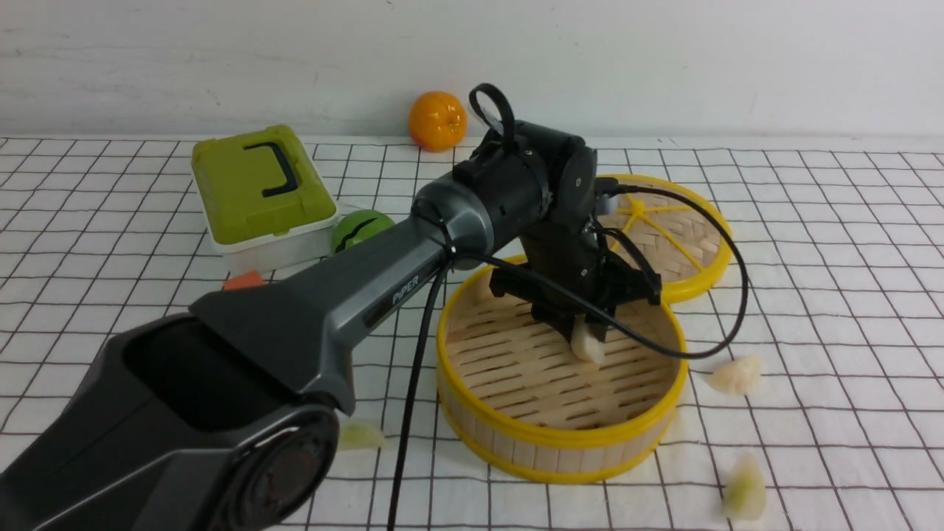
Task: Put the dumplings into the steamer on the table with the white tablecloth.
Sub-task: 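Place the dumpling into the bamboo steamer basket with the left gripper, then reach for and grasp a dumpling on the table with the left gripper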
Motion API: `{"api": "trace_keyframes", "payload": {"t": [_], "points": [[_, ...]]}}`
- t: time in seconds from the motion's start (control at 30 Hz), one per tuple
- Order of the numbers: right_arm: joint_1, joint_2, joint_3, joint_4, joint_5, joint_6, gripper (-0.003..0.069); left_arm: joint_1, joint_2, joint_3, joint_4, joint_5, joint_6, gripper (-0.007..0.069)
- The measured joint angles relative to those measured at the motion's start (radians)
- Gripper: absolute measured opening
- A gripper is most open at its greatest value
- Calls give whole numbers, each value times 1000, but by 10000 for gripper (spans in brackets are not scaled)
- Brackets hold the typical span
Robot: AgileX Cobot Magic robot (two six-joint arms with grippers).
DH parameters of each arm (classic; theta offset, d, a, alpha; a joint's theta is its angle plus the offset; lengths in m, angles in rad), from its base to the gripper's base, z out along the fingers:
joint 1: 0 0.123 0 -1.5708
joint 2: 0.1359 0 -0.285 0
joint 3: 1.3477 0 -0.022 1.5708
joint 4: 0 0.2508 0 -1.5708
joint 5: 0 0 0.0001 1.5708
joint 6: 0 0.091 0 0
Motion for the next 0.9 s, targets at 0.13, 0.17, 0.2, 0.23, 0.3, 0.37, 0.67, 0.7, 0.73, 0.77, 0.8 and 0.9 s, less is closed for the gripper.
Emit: {"api": "trace_keyframes", "payload": {"t": [0.13,0.17,0.2,0.23,0.3,0.37,0.67,0.7,0.73,0.77,0.8,0.9], "points": [[0,-2,-1,-7,0,0,88,0,-18,0,7,31,-3,388],[0,-2,-1,-7,0,0,88,0,-21,0,8,34,-2,399],[0,-2,-1,-8,0,0,90,0,-45,0,20,59,10,433],[0,-2,-1,-9,0,2,90,0,-71,0,32,80,23,450],[0,-2,-1,-9,0,2,90,0,-149,1,68,139,67,468],[0,-2,-1,-9,0,2,90,0,-234,1,110,166,105,472],[0,-2,-1,-10,0,2,93,4,-622,171,169,177,166,463],[0,-2,-1,-10,0,2,93,13,-703,277,175,177,167,454],[0,-2,-1,-10,0,2,93,19,-743,318,175,177,167,451],[0,-2,-1,-10,-5,2,93,35,-811,421,175,177,160,445],[0,-2,-1,-10,-7,2,93,46,-848,485,173,177,155,442],[0,-2,-1,-10,-16,2,93,83,-956,696,171,177,125,432]]}}
